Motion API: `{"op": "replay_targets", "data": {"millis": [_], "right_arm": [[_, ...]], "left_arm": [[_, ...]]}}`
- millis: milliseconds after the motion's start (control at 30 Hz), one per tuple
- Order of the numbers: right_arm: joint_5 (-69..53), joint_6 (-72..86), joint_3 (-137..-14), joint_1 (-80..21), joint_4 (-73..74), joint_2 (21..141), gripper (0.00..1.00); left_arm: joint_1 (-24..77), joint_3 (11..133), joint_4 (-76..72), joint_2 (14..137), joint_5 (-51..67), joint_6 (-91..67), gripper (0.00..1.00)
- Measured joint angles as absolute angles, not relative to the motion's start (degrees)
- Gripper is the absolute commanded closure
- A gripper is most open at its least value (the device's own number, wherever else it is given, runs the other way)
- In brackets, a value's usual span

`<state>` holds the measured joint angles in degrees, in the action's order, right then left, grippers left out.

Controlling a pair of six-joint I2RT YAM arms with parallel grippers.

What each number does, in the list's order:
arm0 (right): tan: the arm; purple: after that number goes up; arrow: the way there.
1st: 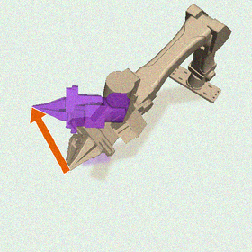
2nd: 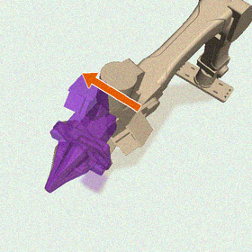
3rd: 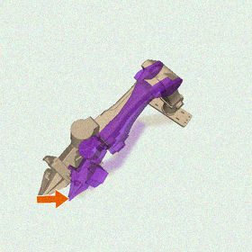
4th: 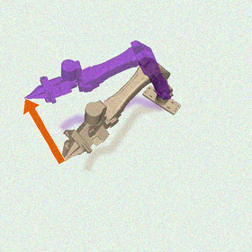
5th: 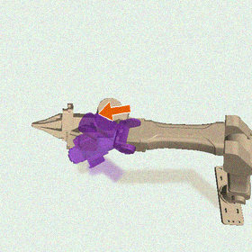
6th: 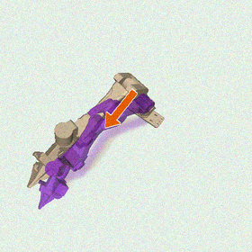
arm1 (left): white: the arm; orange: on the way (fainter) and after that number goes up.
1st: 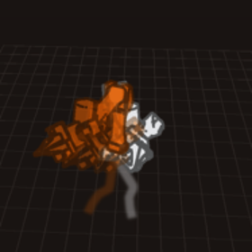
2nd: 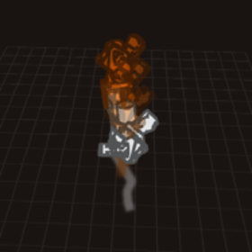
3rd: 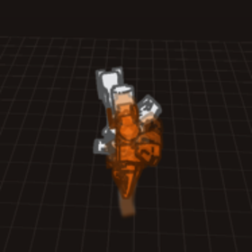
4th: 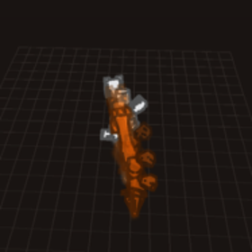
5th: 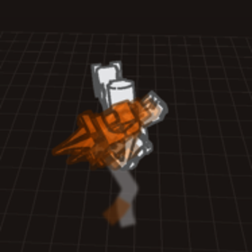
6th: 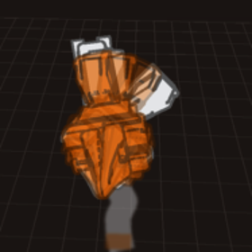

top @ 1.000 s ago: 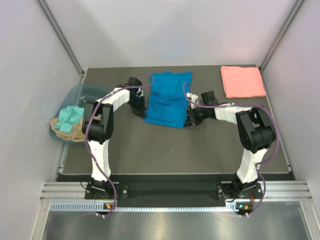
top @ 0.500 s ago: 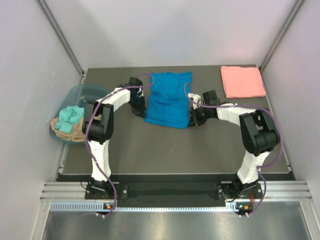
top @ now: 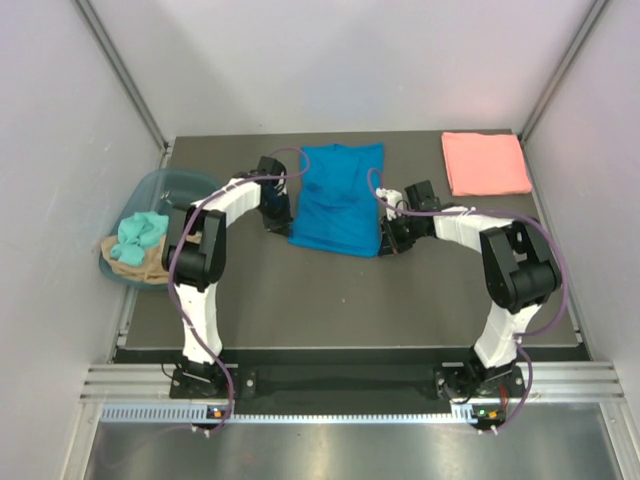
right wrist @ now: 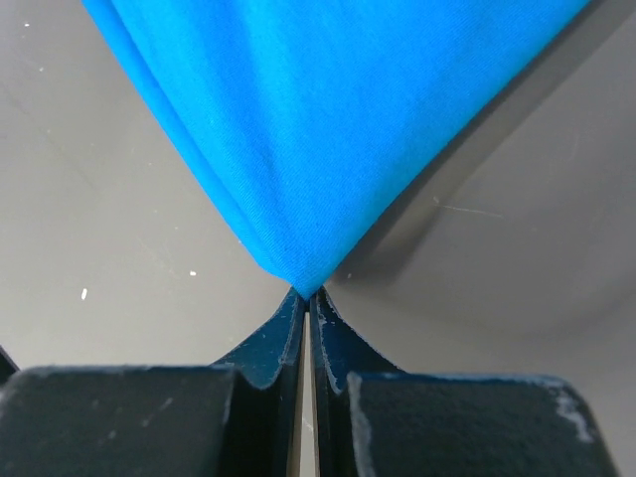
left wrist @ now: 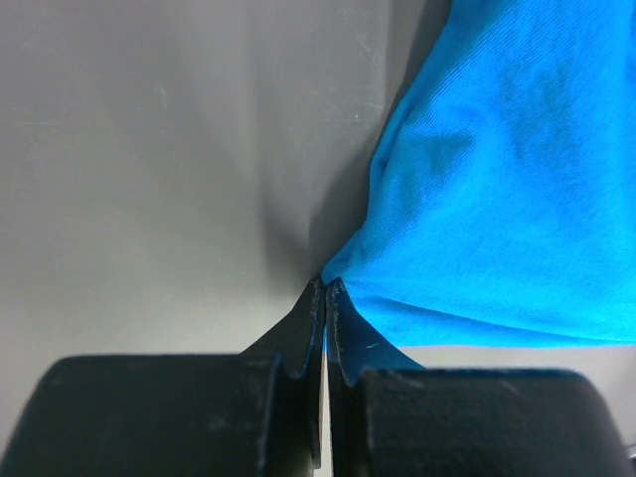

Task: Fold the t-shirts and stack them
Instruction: Fold the tshirt

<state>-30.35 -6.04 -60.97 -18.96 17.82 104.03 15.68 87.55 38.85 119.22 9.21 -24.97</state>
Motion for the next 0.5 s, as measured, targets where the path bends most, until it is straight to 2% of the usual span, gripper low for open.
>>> {"op": "replay_targets", "data": {"millis": [267,333,367,400,433,467,500], "right_arm": [[-31.1,-6.0,-61.0,-19.0,20.3,102.2,1.00],[-31.3,-5.8,-61.0,-19.0,21.5,101.8,0.96],[-31.3,-5.7,-61.0,-19.2,22.2,101.6,0.92],[-31.3,-5.4,-61.0,-19.5,22.9,101.3,0.86],[-31.3,-5.2,-61.0,-19.7,23.7,101.1,0.74],[-31.2,-4.8,-60.9,-19.9,24.1,100.9,0.68],[-31.0,-4.4,-60.8,-20.1,24.5,100.7,0.62]], "left_arm": [[15.7,77.6,34.1,113.3,12.4,-26.3,1.00],[15.9,74.2,33.3,111.2,13.8,-26.9,0.99],[15.9,72.4,32.8,110.1,14.7,-27.2,0.88],[16.1,70.6,32.6,108.9,15.5,-27.3,0.82],[16.3,68.6,32.6,107.6,16.2,-27.8,0.74],[16.3,67.0,32.7,106.4,17.1,-28.1,0.63],[16.6,65.6,33.0,105.3,17.7,-28.2,0.58]]}}
